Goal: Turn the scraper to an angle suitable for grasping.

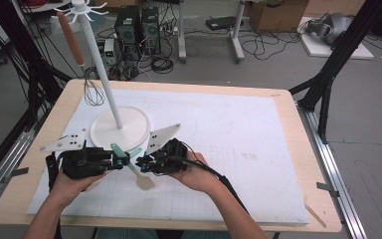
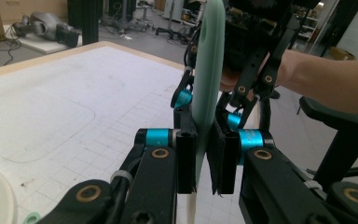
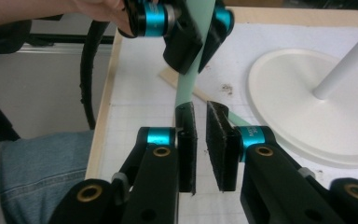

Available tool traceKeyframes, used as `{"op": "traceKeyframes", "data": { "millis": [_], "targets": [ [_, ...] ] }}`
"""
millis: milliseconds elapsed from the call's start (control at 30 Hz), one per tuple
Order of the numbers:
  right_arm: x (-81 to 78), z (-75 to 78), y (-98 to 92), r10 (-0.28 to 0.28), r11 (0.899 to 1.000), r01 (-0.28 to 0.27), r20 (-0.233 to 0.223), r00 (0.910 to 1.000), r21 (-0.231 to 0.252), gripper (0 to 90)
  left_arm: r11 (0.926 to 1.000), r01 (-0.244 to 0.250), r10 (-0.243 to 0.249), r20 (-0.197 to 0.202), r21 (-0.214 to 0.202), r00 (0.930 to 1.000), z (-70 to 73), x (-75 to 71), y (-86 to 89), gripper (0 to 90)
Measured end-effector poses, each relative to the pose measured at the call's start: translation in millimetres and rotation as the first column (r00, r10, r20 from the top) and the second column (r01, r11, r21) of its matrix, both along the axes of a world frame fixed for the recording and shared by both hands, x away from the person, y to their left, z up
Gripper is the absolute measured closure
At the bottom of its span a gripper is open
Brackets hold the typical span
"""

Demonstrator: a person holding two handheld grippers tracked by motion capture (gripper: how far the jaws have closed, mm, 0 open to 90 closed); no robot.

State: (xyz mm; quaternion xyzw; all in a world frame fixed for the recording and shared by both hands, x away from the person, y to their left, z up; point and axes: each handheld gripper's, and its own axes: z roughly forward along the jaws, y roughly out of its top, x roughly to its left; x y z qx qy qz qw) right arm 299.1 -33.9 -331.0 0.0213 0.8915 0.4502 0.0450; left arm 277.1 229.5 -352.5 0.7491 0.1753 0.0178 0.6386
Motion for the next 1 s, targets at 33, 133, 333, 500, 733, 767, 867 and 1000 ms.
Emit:
{"op": "traceKeyframes", "data": {
  "millis": [33, 133, 333, 500, 733, 767, 867, 1000],
  "targets": [
    [-0.6, -0.4, 0.5, 0.003, 1.0, -0.002, -0.02, 0.9998, 0.001, 76.0, 1.0, 0.002, -0.002, 0.005, -0.002, 1.0, 1.6, -0.6, -0.3, 82.2],
    [0.2, -1.7, 2.1, 0.013, 1.0, -0.013, -0.032, 0.9994, -0.002, 73.6, 0.9999, 0.006, -0.006, 0.021, -0.009, 0.9998, 6.7, -2.4, -0.9, 82.2],
    [1.9, -7.1, 7.2, 0.031, 0.999, -0.031, -0.067, 0.9973, -0.008, 71.5, 0.9999, 0.011, -0.011, 0.029, -0.002, 0.9995, 8.7, -3.2, -0.9, 82.2],
    [1.8, -13.2, 12.2, 0.052, 0.998, -0.054, -0.078, 0.9956, -0.016, 71.9, 0.9999, 0.014, -0.014, 0.028, 0.003, 0.9995, 8.4, -3.2, -1.4, 82.2],
    [0.7, -15.3, 15.9, 0.058, 0.998, -0.06, -0.086, 0.9946, -0.019, 82.3, 0.9998, 0.019, -0.019, 0.036, -0.009, 0.9992, 9.8, -4.3, -1.5, 82.1],
    [1.3, -15.5, 16.4, 0.063, 0.998, -0.065, -0.087, 0.9942, -0.014, 83.2, 0.9997, 0.022, -0.022, 0.042, -0.006, 0.9989, 9.7, -4.4, -1.7, 82.1],
    [2.3, -15.8, 15.9, 0.061, 0.998, -0.062, -0.094, 0.9937, -0.01, 84.4, 0.9996, 0.023, -0.023, 0.041, -0.014, 0.9989, 9.4, -4.9, -2.2, 81.6],
    [2.2, -15.8, 14.3, 0.056, 0.998, -0.055, -0.096, 0.9938, 0.012, 85.0, 0.9993, 0.027, -0.026, 0.026, -0.025, 0.9993, 9.8, -3.8, -2.7, 73.1]
  ]
}}
